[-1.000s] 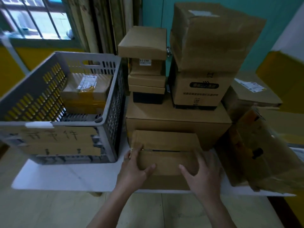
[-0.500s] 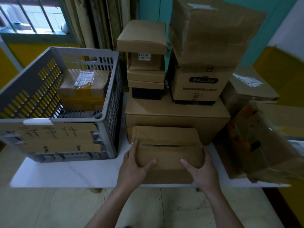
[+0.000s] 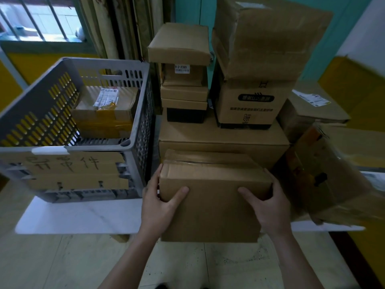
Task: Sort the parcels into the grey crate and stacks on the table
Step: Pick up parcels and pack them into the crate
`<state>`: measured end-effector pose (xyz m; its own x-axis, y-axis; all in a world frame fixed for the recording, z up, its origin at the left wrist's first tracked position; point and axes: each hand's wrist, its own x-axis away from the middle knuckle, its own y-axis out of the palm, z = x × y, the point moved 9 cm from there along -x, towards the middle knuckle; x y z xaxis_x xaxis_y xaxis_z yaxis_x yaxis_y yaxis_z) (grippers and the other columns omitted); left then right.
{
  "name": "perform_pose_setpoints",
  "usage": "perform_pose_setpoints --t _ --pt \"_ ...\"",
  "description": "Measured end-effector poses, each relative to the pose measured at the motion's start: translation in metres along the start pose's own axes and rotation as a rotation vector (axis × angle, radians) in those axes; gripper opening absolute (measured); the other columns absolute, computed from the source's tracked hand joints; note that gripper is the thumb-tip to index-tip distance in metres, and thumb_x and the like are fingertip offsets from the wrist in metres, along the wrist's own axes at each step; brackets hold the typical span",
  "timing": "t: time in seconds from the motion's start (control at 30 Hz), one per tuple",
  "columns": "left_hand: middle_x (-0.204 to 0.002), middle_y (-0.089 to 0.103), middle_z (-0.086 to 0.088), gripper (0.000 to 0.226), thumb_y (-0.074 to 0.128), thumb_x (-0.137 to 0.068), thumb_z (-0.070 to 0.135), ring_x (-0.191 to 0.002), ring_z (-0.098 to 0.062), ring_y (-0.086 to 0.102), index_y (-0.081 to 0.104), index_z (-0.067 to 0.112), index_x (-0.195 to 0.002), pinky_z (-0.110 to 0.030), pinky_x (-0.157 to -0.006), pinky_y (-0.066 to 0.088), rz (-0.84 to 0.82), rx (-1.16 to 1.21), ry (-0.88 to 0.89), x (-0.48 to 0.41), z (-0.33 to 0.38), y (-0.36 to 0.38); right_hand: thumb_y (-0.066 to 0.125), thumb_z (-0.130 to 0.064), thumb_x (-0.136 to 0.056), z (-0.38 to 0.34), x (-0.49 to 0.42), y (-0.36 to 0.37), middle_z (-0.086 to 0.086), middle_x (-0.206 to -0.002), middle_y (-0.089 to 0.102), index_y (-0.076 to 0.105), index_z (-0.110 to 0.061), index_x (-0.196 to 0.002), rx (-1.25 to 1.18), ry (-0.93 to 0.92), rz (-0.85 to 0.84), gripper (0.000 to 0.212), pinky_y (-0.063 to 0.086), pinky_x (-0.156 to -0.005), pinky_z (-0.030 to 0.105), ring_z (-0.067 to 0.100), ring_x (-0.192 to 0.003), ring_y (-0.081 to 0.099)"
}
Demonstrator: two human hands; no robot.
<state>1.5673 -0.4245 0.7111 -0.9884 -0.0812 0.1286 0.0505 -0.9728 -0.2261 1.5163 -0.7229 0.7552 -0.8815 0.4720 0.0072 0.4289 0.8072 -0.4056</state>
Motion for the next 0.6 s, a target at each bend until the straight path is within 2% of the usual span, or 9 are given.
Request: perform_pose_setpoints --t 0.13,0.2,0.27,0.4,0.5,0.53,0.6 --pt "-0.136 0.049 0.008 0.099 0.062 -0.054 0.093 -0.126 -0.020 0.049 0.031 0.058 -0.142 -0.051 -0.103 0.048 0.018 -0.068 -0.001 -0.002 0.008 -0.001 0.073 -0.056 -0.062 -0.005 0.003 -0.001 -0.014 -0.115 0.052 0.048 -0.023 -0.140 0.016 0.008 0.035 0.088 0.042 -0.084 0.025 0.009 -0.104 0.050" --pt "-0.133 0.053 0.007 0.099 0.064 -0.055 0.092 -0.119 -0.019 0.055 0.038 0.050 -0.141 -0.050 -0.100 0.051 0.005 -0.075 -0.058 -0.004 0.008 -0.003 0.071 -0.055 -0.067 -0.004 0.001 -0.003 -0.019 -0.101 0.053 0.054 -0.022 -0.132 0.023 0.026 0.060 0.075 0.040 -0.073 0.016 0.003 -0.089 0.052" --pt "-0.126 0.059 0.006 0.094 0.068 -0.060 0.086 -0.109 -0.016 0.061 0.044 0.041 -0.139 -0.049 -0.094 0.055 -0.031 -0.057 -0.141 -0.006 0.008 -0.002 0.070 -0.052 -0.076 -0.004 -0.004 -0.006 -0.024 -0.092 0.050 0.058 -0.018 -0.128 0.036 0.045 0.074 0.063 0.036 -0.067 0.014 -0.004 -0.081 0.048" --pt "-0.119 0.062 0.005 0.083 0.065 -0.072 0.071 -0.104 -0.017 0.063 0.044 0.031 -0.141 -0.043 -0.090 0.056 -0.100 -0.035 -0.208 -0.007 0.015 0.007 0.068 -0.050 -0.084 -0.002 -0.013 -0.008 -0.010 -0.104 0.054 0.058 -0.019 -0.129 0.044 0.088 0.029 0.055 0.041 -0.084 0.029 0.011 -0.100 0.051" --pt "-0.117 0.062 0.004 0.076 0.067 -0.078 0.067 -0.104 -0.019 0.064 0.045 0.030 -0.140 -0.046 -0.093 0.056 -0.090 -0.022 -0.236 -0.012 0.014 0.008 0.067 -0.044 -0.088 0.005 -0.017 -0.002 -0.009 -0.121 0.049 0.052 -0.030 -0.130 -0.028 0.117 -0.038 0.047 0.043 -0.092 0.035 0.016 -0.115 0.049" --pt "-0.117 0.062 0.004 0.075 0.066 -0.078 0.067 -0.104 -0.019 0.064 0.045 0.030 -0.140 -0.047 -0.093 0.056 -0.090 -0.030 -0.242 -0.013 0.013 0.008 0.068 -0.041 -0.088 0.007 -0.016 0.001 -0.009 -0.123 0.046 0.049 -0.031 -0.131 -0.039 0.126 -0.060 0.048 0.044 -0.092 0.035 0.016 -0.117 0.047" --pt "-0.114 0.062 0.006 0.073 0.064 -0.081 0.067 -0.102 -0.017 0.063 0.044 0.029 -0.140 -0.045 -0.092 0.056 -0.097 -0.047 -0.246 -0.013 0.012 0.008 0.070 -0.035 -0.089 0.011 -0.015 0.004 -0.009 -0.121 0.048 0.043 -0.030 -0.131 -0.098 0.166 -0.085 0.051 0.044 -0.084 0.029 0.016 -0.115 0.049"
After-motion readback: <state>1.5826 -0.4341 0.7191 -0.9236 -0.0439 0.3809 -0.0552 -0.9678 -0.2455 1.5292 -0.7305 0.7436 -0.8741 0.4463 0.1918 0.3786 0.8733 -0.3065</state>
